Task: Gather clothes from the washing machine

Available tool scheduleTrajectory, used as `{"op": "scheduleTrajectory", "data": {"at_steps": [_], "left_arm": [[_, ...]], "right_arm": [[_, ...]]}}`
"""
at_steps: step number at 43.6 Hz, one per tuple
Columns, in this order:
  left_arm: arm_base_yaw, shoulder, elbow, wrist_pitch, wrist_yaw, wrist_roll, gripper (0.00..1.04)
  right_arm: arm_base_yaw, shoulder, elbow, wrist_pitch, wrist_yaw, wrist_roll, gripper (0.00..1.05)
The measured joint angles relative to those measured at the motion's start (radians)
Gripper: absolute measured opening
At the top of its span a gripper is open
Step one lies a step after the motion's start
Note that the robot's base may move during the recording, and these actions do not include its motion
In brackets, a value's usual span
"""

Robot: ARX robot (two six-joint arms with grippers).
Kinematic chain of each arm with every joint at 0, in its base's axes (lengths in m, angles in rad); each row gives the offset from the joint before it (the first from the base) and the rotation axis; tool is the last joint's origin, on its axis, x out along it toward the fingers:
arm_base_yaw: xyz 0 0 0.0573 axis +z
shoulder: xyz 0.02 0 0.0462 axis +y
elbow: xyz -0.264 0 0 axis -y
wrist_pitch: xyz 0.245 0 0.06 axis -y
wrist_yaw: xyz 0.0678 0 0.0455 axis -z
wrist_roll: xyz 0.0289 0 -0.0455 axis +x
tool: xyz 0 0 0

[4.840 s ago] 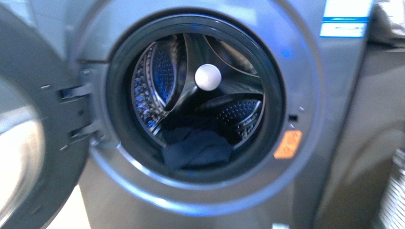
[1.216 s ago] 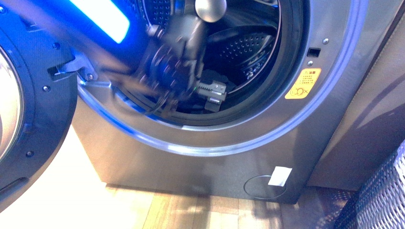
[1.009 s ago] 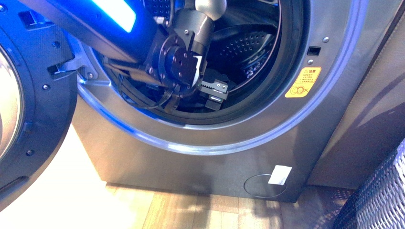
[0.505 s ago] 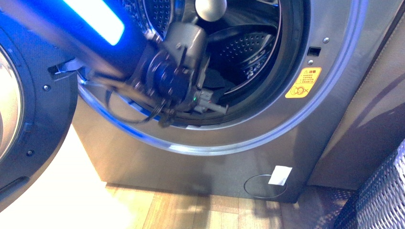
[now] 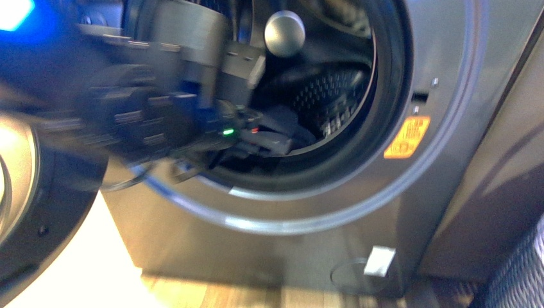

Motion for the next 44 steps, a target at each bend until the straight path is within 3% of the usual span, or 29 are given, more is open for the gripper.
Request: {"op": "scheduleTrajectory", "data": {"at_steps": [13,24,30,44], "left_arm": [[-0.037,-0.312,-0.197,0.012,0.076,0.022,0.05],[-0.082,-0.583,-0.232,-0.108,0.109,0.042,0.05],[-0.120,-0.660,-0.153,-0.206,0.114,0.051,0.05],[-0.147,-0.613,0.238,-0.433,0.125,0.089,0.05]], "right_arm": [[0.000,0.000,0.000,0.000,0.000,0.000,0.97],[0.000,0.000,0.000,0.000,0.000,0.000,0.97],[0.000,0.000,0.000,0.000,0.000,0.000,0.97],[0.000,0.000,0.000,0.000,0.000,0.000,0.97]]}}
